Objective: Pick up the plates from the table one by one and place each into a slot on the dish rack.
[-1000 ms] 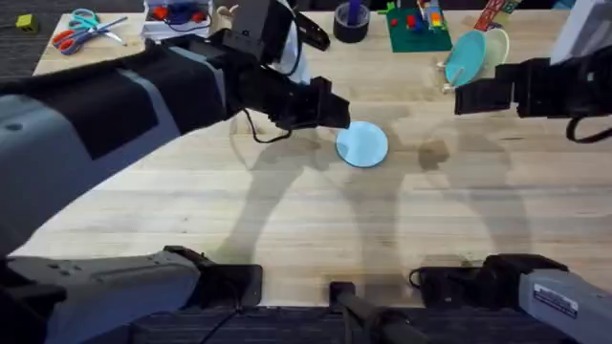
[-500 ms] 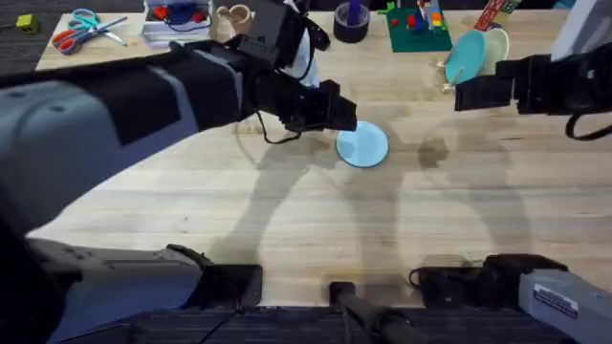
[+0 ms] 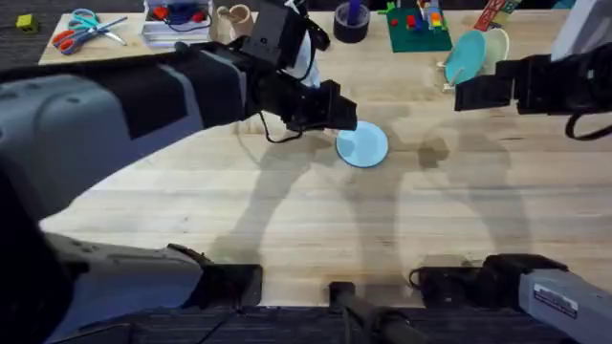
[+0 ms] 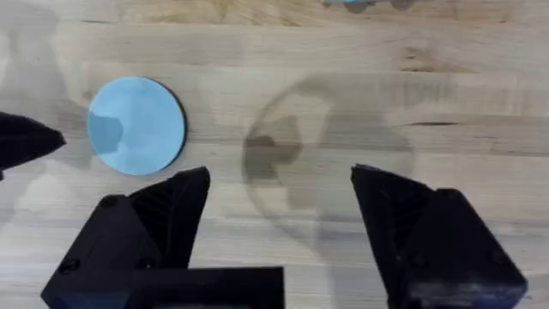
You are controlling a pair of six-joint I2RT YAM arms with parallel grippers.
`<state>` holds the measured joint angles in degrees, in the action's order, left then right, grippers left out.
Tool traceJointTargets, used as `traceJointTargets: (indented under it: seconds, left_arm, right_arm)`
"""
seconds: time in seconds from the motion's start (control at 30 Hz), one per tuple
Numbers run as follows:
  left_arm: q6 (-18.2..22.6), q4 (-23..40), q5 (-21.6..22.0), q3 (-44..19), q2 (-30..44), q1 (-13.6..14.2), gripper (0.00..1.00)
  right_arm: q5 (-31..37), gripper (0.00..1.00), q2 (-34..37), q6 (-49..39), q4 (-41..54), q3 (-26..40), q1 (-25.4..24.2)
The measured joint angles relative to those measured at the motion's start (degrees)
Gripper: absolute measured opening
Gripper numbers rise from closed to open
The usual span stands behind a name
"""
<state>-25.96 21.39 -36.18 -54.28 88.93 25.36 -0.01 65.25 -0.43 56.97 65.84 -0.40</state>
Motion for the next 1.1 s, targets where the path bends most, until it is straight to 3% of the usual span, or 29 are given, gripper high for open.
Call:
traceJointTargets:
  seconds: [0.33,0.67,1.1]
  left_arm:
    - [0.5,-4.9,-0.4,0.0,7.2,0.0,0.041]
    - [1.3,-5.5,-0.7,0.0,12.9,0.0,0.041]
    - [2.4,-7.3,-5.2,-1.6,17.0,-0.1,0.041]
  right_arm:
    - [0.0,0.995,0.0,0.0,0.0,0.0,0.0]
    - [0.0,0.995,0.0,0.0,0.1,0.0,0.0]
    - [0.0,0.994,0.0,0.0,0.6,0.0,0.0]
